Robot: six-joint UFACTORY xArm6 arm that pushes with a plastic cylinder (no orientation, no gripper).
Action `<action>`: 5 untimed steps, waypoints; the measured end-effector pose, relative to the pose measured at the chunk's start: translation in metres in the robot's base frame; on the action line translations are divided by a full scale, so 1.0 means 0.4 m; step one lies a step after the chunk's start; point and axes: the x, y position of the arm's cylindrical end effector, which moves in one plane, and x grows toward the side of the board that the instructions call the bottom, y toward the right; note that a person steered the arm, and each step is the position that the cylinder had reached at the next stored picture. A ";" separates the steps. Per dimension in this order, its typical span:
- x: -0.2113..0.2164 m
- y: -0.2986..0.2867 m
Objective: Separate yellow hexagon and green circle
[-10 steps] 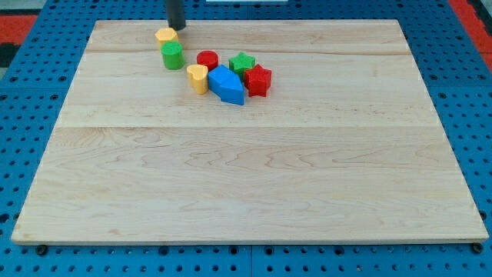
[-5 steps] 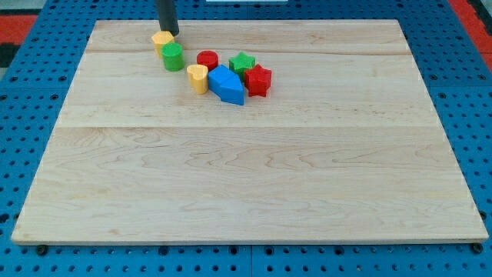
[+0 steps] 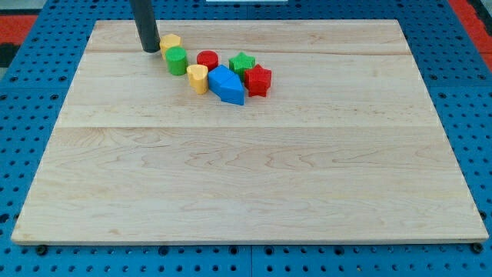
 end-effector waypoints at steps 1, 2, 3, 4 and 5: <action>0.031 0.001; 0.046 0.026; 0.031 0.103; 0.050 0.172; 0.114 0.220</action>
